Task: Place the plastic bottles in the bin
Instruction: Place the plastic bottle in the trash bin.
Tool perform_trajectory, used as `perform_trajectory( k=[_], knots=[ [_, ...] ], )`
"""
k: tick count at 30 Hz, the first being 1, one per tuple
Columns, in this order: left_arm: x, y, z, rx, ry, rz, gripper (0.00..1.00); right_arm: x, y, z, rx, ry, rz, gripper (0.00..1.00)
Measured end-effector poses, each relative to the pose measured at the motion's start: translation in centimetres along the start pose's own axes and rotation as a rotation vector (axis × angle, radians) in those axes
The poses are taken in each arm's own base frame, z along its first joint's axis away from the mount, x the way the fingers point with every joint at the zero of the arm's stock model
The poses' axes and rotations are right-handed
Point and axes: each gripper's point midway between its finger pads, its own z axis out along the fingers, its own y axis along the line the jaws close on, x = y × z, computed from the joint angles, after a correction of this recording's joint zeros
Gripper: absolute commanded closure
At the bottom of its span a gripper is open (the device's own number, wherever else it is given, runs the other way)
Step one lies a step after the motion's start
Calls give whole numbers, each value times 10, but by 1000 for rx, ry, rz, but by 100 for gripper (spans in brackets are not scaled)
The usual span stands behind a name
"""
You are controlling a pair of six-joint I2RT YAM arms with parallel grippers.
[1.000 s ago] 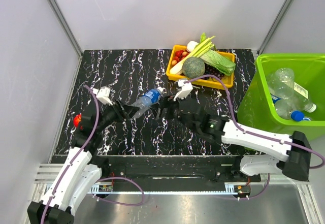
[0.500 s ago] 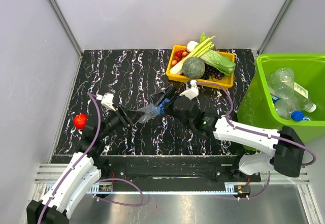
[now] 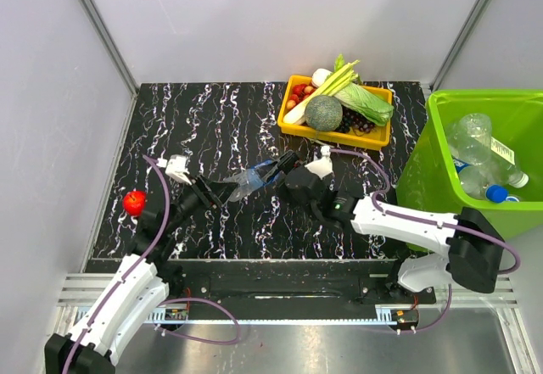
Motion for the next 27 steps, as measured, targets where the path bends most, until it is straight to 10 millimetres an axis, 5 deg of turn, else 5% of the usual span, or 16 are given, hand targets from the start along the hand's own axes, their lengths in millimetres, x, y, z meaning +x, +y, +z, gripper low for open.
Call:
perform_trajectory(
  k=[8, 14, 19, 22, 27],
  knots=[
    [1, 1, 3, 25, -27, -17, 89, 3, -36, 25, 52, 6, 162, 1],
    [0, -4, 2, 60, -48, -49, 88, 7, -24, 36, 3, 20, 198, 3],
    [6, -5, 3, 93, -50, -104, 87, 13, -14, 45, -43, 33, 207, 19],
    [7, -6, 4, 108, -54, -132, 84, 11, -7, 46, -82, 25, 193, 40],
    [5, -10, 2, 125, -60, -132, 52, 4, 4, 45, -163, 1, 138, 63]
  ],
)
